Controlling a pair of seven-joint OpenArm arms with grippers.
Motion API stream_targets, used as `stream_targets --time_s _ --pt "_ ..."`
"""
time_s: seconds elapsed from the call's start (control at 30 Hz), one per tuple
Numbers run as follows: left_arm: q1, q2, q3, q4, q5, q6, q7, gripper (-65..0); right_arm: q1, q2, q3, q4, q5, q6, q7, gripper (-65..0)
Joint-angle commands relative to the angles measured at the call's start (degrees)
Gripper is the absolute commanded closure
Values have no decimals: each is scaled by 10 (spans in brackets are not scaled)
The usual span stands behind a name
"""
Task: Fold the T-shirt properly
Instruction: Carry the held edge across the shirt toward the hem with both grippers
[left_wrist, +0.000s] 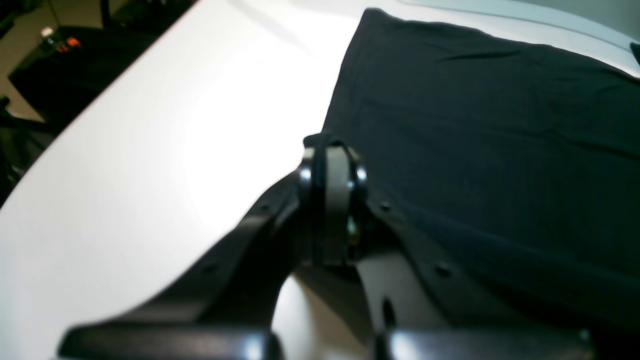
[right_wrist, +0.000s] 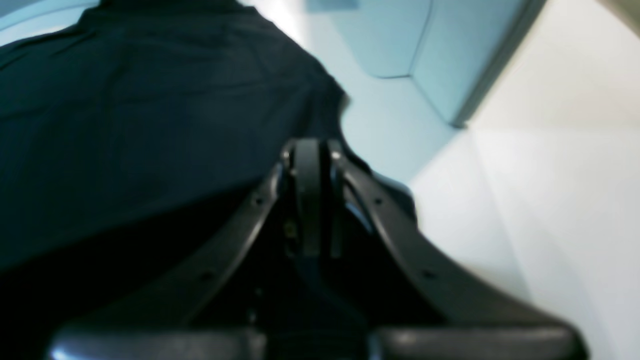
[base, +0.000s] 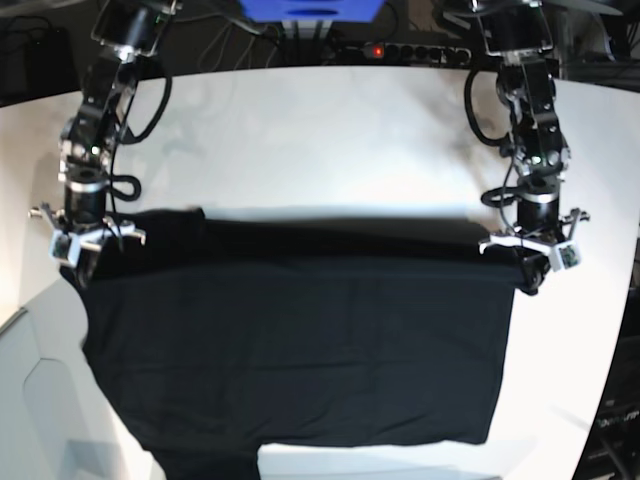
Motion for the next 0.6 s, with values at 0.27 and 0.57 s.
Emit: stream_targets --time_s 0.27,0.57 --pt "-64 -6 -1 -63 3 5 -16 -4 134 53 -46 -99 4 -4 18 0" --pt "-111 -6 -1 -125 3 5 -18 -4 223 69 -71 -205 4 -4 18 0"
